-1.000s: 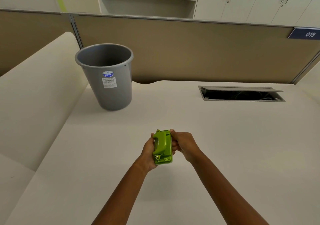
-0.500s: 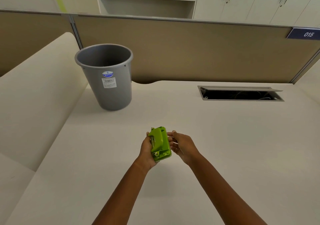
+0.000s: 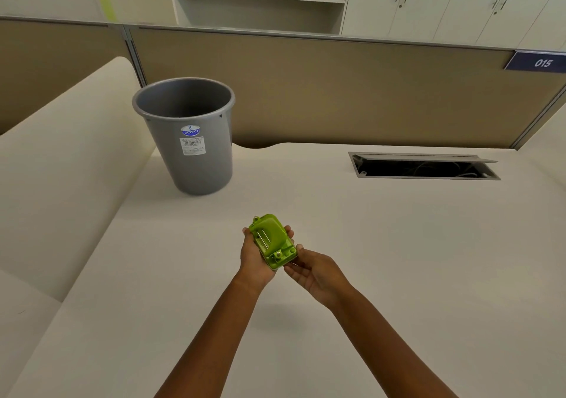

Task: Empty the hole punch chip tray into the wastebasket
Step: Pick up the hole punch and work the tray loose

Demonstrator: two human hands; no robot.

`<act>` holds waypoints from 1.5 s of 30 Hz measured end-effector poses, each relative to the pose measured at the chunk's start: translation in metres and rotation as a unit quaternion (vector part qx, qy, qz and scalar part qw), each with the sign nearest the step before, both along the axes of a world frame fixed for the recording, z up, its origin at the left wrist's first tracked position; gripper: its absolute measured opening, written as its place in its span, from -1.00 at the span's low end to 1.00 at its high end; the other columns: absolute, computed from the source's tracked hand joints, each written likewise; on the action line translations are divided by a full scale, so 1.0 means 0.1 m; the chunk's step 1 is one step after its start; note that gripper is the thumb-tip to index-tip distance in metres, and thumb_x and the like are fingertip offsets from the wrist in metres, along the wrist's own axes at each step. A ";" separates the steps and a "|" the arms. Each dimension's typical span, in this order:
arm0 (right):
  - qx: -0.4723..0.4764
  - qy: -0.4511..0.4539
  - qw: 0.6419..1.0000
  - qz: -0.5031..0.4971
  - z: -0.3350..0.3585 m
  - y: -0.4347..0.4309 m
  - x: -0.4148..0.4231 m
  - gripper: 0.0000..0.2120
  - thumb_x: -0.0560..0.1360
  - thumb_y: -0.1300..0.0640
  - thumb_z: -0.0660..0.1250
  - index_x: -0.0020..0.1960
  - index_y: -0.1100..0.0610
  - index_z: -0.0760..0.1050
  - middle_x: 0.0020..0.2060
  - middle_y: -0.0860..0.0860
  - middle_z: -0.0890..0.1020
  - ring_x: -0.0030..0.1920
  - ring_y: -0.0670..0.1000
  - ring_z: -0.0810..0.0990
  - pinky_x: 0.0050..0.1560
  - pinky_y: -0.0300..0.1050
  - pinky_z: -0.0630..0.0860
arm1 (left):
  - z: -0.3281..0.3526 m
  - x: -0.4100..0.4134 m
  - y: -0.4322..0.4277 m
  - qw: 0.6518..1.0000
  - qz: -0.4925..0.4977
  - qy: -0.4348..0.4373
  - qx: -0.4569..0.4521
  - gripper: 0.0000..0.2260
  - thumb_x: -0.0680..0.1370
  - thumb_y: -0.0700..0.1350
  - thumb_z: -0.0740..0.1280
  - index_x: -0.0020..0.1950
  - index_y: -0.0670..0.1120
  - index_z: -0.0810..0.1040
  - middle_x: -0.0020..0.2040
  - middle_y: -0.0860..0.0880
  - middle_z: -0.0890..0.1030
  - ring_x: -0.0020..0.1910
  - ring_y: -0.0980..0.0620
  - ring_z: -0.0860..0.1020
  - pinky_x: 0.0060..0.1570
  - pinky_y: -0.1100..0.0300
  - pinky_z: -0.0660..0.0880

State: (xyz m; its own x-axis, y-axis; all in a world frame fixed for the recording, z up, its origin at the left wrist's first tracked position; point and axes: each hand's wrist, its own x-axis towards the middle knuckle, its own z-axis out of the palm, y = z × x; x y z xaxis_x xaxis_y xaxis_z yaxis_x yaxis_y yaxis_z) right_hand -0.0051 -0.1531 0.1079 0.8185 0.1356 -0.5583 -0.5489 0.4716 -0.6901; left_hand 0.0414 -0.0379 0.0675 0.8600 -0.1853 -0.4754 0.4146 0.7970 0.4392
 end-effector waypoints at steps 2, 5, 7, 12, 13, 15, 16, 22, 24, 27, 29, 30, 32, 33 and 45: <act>0.013 0.013 1.000 -0.010 -0.01 0.00 -0.01 -0.78 0.57 0.24 0.17 -0.17 0.27 0.53 -0.35 0.10 0.68 -0.28 0.02 0.65 -0.33 -0.23 0.65 | 0.00 -0.01 -0.01 1.000 0.000 0.001 -0.002 -0.41 0.57 0.26 -0.11 -0.11 -0.11 0.56 -0.37 -0.15 0.69 -0.39 -0.06 0.68 -0.21 0.13 0.59; 0.039 0.022 0.999 -0.026 -0.04 0.01 -0.02 -0.77 0.57 0.26 0.17 -0.19 0.28 0.52 -0.48 0.06 0.69 -0.39 -0.02 0.68 -0.36 -0.21 0.65 | -0.01 -0.01 -0.01 1.000 0.003 0.008 -0.008 -0.43 0.57 0.25 -0.10 -0.09 -0.11 0.55 -0.38 -0.15 0.69 -0.40 -0.06 0.68 -0.20 0.11 0.60; 0.055 0.027 0.998 -0.034 -0.05 0.02 -0.02 -0.76 0.57 0.26 0.16 -0.20 0.28 0.52 -0.49 0.07 0.69 -0.37 0.00 0.66 -0.37 -0.21 0.65 | 0.00 -0.01 -0.01 1.000 0.004 0.008 -0.004 -0.44 0.58 0.24 -0.11 -0.07 -0.09 0.55 -0.38 -0.14 0.69 -0.39 -0.05 0.68 -0.14 0.09 0.56; 0.043 0.023 0.999 -0.002 -0.04 -0.03 -0.02 -0.78 0.57 0.27 0.15 -0.17 0.29 0.51 -0.38 0.11 0.69 -0.28 0.04 0.66 -0.28 -0.16 0.65 | 0.03 -0.03 0.00 1.000 -0.008 0.013 -0.009 -0.44 0.58 0.23 -0.12 -0.05 -0.09 0.54 -0.36 -0.16 0.69 -0.38 -0.07 0.68 -0.08 0.04 0.51; 0.001 0.004 1.000 0.012 -0.03 -0.04 -0.01 -0.78 0.57 0.27 0.14 -0.16 0.27 0.51 -0.30 0.12 0.67 -0.24 0.05 0.64 -0.26 -0.18 0.64 | 0.04 -0.04 0.00 1.000 -0.016 0.016 -0.008 -0.44 0.58 0.23 -0.12 -0.06 -0.10 0.54 -0.37 -0.17 0.69 -0.39 -0.08 0.68 -0.14 0.07 0.56; -0.114 -0.050 0.992 0.012 0.00 -0.05 0.02 -0.82 0.58 0.23 0.13 -0.14 0.17 0.47 -0.21 0.11 0.61 -0.22 0.04 0.61 -0.24 -0.20 0.61 | 0.08 -0.06 0.00 0.999 -0.033 0.023 -0.001 -0.43 0.58 0.23 -0.11 -0.08 -0.12 0.54 -0.37 -0.19 0.69 -0.39 -0.10 0.68 -0.28 0.09 0.61; -0.171 -0.075 0.982 0.004 0.01 -0.06 0.03 -0.84 0.58 0.17 0.14 -0.13 0.12 0.45 -0.20 0.08 0.60 -0.22 0.03 0.60 -0.21 -0.19 0.59 | 0.09 -0.07 -0.01 0.999 -0.041 0.024 0.005 -0.43 0.58 0.24 -0.10 -0.08 -0.13 0.54 -0.37 -0.19 0.70 -0.38 -0.10 0.68 -0.24 0.07 0.60; -0.347 -0.152 0.921 0.092 0.11 0.00 0.13 -0.68 0.49 -0.06 0.28 -0.15 0.21 0.55 -0.18 0.09 0.57 -0.10 0.08 0.57 -0.02 -0.04 0.52 | 0.17 -0.10 -0.09 0.995 -0.088 0.039 0.036 -0.49 0.58 0.22 -0.05 -0.02 -0.12 0.53 -0.29 -0.20 0.68 -0.21 -0.16 0.60 -0.10 -0.07 0.47; -0.362 -0.150 0.916 0.088 0.13 0.01 0.17 -0.70 0.47 0.02 0.32 -0.15 0.29 0.55 -0.23 0.14 0.54 -0.18 0.07 0.52 -0.13 -0.07 0.43 | 0.19 -0.11 -0.10 0.994 -0.101 0.031 0.032 -0.51 0.60 0.18 -0.05 0.00 -0.12 0.53 -0.38 -0.16 0.70 -0.21 -0.13 0.60 -0.15 -0.03 0.48; -0.342 -0.133 0.929 0.059 0.13 0.01 0.25 -0.76 0.46 0.08 0.35 -0.33 0.18 0.48 -0.26 0.17 0.52 -0.19 0.10 0.50 -0.12 -0.04 0.43 | 0.20 -0.11 -0.12 0.996 -0.085 -0.001 -0.003 -0.57 0.63 0.08 -0.08 0.09 -0.08 0.52 -0.22 -0.16 0.69 -0.11 -0.10 0.54 -0.12 -0.03 0.46; -0.342 -0.122 0.931 0.034 0.12 0.02 0.29 -0.72 0.46 0.10 0.35 -0.40 0.14 0.44 -0.30 0.15 0.52 -0.20 0.11 0.51 -0.12 -0.03 0.44 | 0.19 -0.14 -0.15 0.997 -0.070 -0.018 -0.019 -0.60 0.64 0.02 -0.10 0.23 -0.07 0.45 -0.06 -0.16 0.61 -0.08 -0.09 0.53 -0.09 0.01 0.47; -0.347 -0.121 0.930 0.021 0.12 0.02 0.31 -0.71 0.46 0.10 0.34 -0.41 0.14 0.43 -0.34 0.12 0.51 -0.21 0.11 0.50 -0.14 -0.05 0.44 | 0.17 -0.16 -0.17 0.997 -0.064 -0.021 -0.025 -0.60 0.65 -0.01 -0.10 0.30 -0.11 0.40 -0.05 -0.16 0.61 -0.08 -0.08 0.55 -0.09 0.04 0.49; -0.356 -0.123 0.926 -0.002 0.12 0.04 0.34 -0.71 0.47 0.11 0.34 -0.39 0.17 0.43 -0.38 0.08 0.49 -0.22 0.09 0.49 -0.23 -0.11 0.42 | 0.11 -0.21 -0.22 0.998 -0.046 -0.021 -0.039 -0.60 0.65 -0.05 -0.07 0.33 -0.22 0.37 -0.17 -0.16 0.69 -0.11 -0.06 0.59 -0.08 0.08 0.53; -0.359 -0.124 0.925 -0.009 0.12 0.04 0.36 -0.74 0.47 0.12 0.33 -0.35 0.21 0.44 -0.37 0.09 0.48 -0.23 0.09 0.48 -0.28 -0.15 0.40 | 0.08 -0.24 -0.24 0.998 -0.035 -0.021 -0.047 -0.62 0.65 -0.07 -0.06 0.29 -0.24 0.38 -0.23 -0.15 0.71 -0.12 -0.06 0.61 -0.04 0.09 0.51; -0.383 -0.111 0.917 0.001 0.14 0.00 0.49 -0.64 0.48 0.13 0.32 -0.43 0.17 0.31 -0.42 0.09 0.39 -0.32 0.05 0.39 -0.35 -0.17 0.30 | 0.01 -0.29 -0.34 0.996 0.034 -0.030 -0.081 -0.68 0.64 -0.10 -0.02 0.02 -0.22 0.47 -0.27 -0.15 0.73 -0.28 -0.01 0.71 -0.26 0.17 0.63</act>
